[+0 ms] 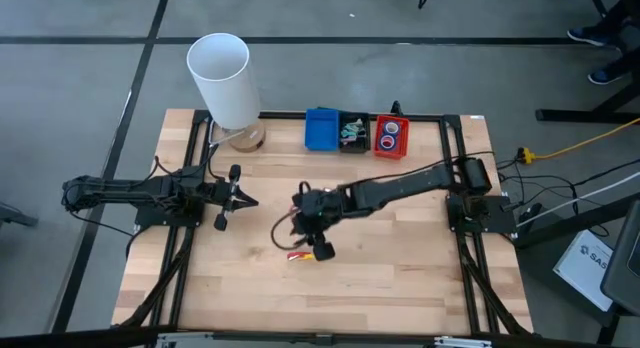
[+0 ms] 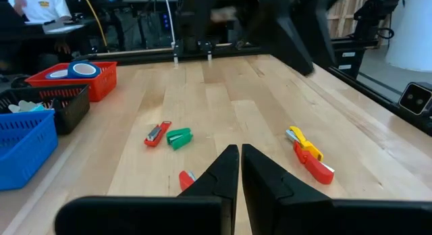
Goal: Pick and place Stapler, Stapler remover, tape
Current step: Put the bottom left red stapler into the blue bin
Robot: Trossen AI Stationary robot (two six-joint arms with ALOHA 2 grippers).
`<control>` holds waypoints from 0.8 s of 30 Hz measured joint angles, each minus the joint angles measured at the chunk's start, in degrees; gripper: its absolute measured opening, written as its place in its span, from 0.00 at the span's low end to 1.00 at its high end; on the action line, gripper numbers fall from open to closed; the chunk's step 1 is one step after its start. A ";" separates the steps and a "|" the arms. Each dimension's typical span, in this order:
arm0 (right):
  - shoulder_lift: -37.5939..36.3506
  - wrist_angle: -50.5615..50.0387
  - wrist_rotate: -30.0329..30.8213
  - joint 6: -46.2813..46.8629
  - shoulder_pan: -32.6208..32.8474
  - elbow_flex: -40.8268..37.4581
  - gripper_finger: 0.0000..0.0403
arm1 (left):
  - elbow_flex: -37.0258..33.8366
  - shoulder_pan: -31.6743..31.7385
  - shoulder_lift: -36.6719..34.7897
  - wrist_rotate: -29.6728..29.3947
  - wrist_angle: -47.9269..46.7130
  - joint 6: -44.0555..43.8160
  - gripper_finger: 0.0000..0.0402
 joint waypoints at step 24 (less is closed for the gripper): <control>13.62 1.98 1.77 14.86 3.29 4.52 0.34 | 0.01 0.00 0.00 0.00 -0.02 0.00 0.04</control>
